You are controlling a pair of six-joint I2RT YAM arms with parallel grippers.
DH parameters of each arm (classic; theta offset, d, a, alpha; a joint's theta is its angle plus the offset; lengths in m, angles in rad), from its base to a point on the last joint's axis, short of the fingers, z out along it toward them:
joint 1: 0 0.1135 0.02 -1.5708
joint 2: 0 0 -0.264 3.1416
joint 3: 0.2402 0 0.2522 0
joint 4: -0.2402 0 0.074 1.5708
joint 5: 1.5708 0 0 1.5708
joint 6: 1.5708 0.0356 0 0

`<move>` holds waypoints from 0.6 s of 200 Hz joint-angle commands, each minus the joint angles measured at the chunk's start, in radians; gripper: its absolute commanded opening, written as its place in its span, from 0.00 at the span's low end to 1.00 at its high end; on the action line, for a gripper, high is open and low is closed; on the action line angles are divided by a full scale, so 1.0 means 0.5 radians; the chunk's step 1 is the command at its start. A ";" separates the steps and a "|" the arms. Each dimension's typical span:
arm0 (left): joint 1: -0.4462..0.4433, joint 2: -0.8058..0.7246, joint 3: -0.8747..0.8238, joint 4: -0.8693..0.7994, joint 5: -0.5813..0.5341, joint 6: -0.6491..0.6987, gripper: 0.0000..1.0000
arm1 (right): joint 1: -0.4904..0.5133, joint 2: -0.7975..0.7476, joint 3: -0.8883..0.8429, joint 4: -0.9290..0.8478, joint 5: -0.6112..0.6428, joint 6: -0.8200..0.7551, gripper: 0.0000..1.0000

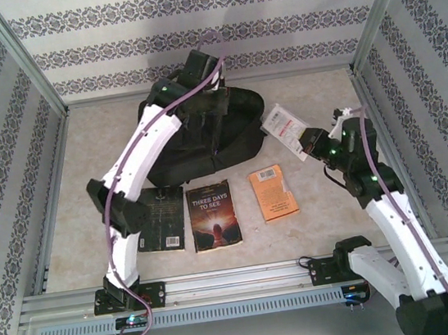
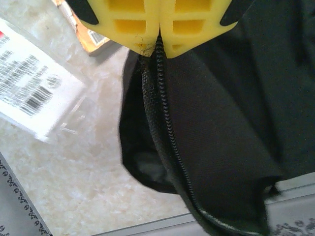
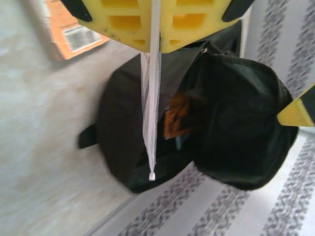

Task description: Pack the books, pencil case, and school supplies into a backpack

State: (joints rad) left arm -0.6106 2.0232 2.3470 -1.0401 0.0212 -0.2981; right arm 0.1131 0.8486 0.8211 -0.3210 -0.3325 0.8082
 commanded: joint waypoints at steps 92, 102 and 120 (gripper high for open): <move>0.028 -0.394 -0.397 0.335 0.064 0.076 0.00 | 0.020 0.917 0.420 0.344 -0.766 0.412 0.04; 0.031 -0.412 -0.421 0.363 0.072 0.077 0.00 | 0.039 1.006 0.431 0.401 -0.812 0.455 0.04; 0.034 -0.452 -0.471 0.418 0.093 0.081 0.00 | 0.087 1.146 0.439 0.488 -0.852 0.513 0.04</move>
State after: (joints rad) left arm -0.6064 1.8835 2.1269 -0.9451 0.0521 -0.2867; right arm 0.1249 1.3521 1.0092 -0.1440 -0.6830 1.0039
